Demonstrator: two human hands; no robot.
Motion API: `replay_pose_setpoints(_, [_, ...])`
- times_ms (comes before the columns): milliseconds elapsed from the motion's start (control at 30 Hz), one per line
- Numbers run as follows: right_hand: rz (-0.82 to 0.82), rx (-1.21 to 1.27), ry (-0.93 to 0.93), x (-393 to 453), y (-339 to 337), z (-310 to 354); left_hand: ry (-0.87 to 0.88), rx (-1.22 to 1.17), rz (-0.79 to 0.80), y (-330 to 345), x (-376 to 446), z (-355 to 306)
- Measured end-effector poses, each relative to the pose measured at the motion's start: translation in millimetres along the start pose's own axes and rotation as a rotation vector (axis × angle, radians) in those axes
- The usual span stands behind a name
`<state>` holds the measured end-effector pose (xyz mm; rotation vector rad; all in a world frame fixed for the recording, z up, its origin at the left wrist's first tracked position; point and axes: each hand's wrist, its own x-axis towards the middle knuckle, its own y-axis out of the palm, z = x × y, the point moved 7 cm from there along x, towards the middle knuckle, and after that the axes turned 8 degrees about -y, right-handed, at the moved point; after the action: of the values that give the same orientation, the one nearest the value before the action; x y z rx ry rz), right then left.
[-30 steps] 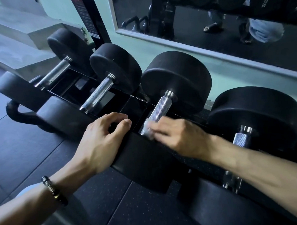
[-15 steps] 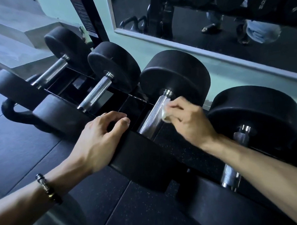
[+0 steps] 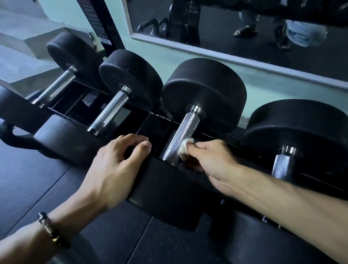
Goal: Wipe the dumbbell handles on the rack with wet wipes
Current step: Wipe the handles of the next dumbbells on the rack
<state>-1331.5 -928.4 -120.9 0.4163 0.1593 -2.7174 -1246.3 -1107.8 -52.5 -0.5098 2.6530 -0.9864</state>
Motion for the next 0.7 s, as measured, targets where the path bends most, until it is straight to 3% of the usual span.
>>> replay_pose_setpoints(67, [-0.031, 0.017, -0.01, 8, -5, 6, 0.002, 0.0, -0.001, 0, 0, 0])
replay_pose_setpoints(200, [-0.314, 0.29, -0.032, 38, -23, 21, 0.001, 0.001, -0.004, -1, 0, -1])
replay_pose_setpoints(400, [0.038, 0.007, 0.013, 8, 10, -16, -0.002, 0.023, 0.003, 1, 0, -2])
replay_pose_setpoints(467, [-0.014, 0.01, -0.033, 14, 6, -6, 0.001, 0.025, 0.006, 1, 0, -2])
replay_pose_setpoints(600, [-0.284, 0.193, -0.052, 32, -10, 11, 0.009, 0.019, 0.008, 0, 0, 0])
replay_pose_setpoints(700, [-0.199, 0.178, -0.029, 23, -1, 6, 0.014, 0.021, 0.006, 1, 1, 1])
